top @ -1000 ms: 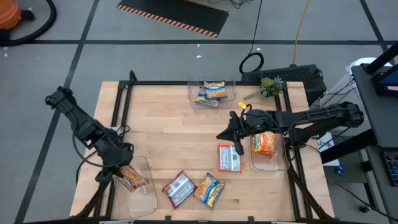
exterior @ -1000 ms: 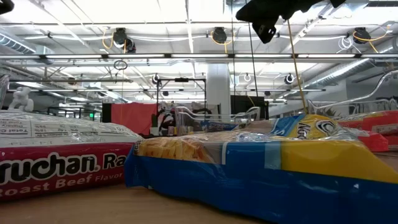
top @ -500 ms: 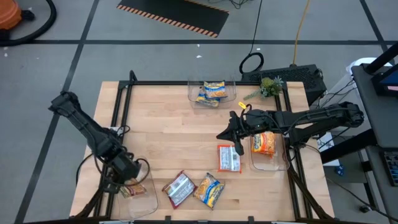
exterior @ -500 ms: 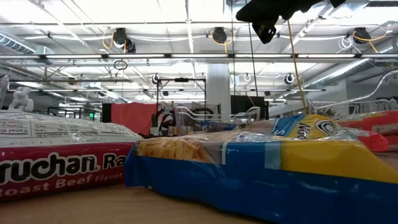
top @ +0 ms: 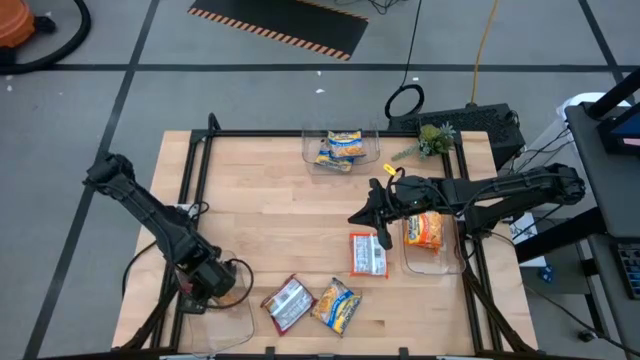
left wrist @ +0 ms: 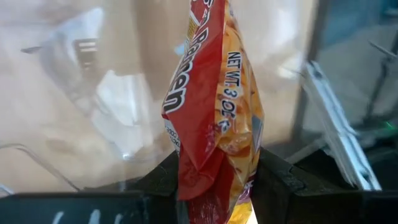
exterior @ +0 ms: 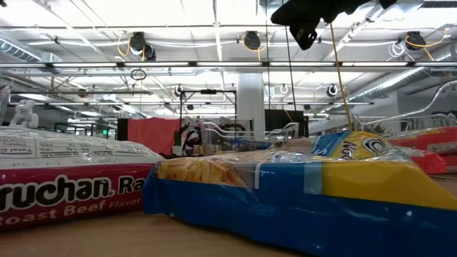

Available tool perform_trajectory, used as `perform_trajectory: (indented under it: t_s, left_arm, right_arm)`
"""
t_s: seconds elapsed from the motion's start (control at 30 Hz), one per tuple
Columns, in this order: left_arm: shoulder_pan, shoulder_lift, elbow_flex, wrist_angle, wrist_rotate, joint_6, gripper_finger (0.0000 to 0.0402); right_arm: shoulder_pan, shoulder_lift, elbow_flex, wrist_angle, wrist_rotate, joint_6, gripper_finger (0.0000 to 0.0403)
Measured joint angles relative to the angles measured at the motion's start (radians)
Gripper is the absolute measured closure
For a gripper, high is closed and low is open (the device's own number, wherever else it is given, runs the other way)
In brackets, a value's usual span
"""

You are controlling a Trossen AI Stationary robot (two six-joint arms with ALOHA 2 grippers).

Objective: Sort Maruchan noodles
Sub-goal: Put the top red noodle pack into the left transparent bin

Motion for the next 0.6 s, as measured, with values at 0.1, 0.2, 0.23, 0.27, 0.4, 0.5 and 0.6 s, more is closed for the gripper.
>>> perform_trajectory:
  t_s: [0.1, 0.2, 0.23, 0.27, 0.4, 0.5, 0.6]
  left_arm:
    - [0.001, 0.020, 0.000, 0.001, -0.027, -0.026, 0.0273]
    - [0.000, 0.035, 0.000, 0.001, -0.028, -0.056, 0.0254]
    - [0.000, 0.036, 0.000, 0.001, -0.035, -0.068, 0.0243]
    - [0.000, 0.035, 0.000, 0.001, -0.048, -0.087, 0.0233]
    - [0.005, 0.035, 0.000, -0.001, -0.109, -0.163, 0.0189]
    - [0.007, 0.035, 0.000, -0.001, -0.099, -0.175, 0.0165]
    - [0.007, 0.033, 0.012, -0.026, -0.060, -0.174, 0.0155]
  right_arm:
    - [0.000, 0.000, 0.000, 0.000, 0.000, 0.001, 0.0403]
    - [0.000, 0.000, 0.000, -0.001, -0.001, 0.002, 0.0403]
    - [0.000, 0.000, 0.000, -0.001, -0.001, 0.002, 0.0403]
    - [0.000, 0.000, 0.000, -0.001, -0.002, 0.002, 0.0403]
    - [0.000, 0.000, 0.000, -0.013, -0.003, 0.002, 0.0403]
    - [0.000, 0.000, 0.000, -0.026, -0.005, 0.014, 0.0403]
    - [0.000, 0.000, 0.000, -0.058, -0.005, 0.051, 0.0403]
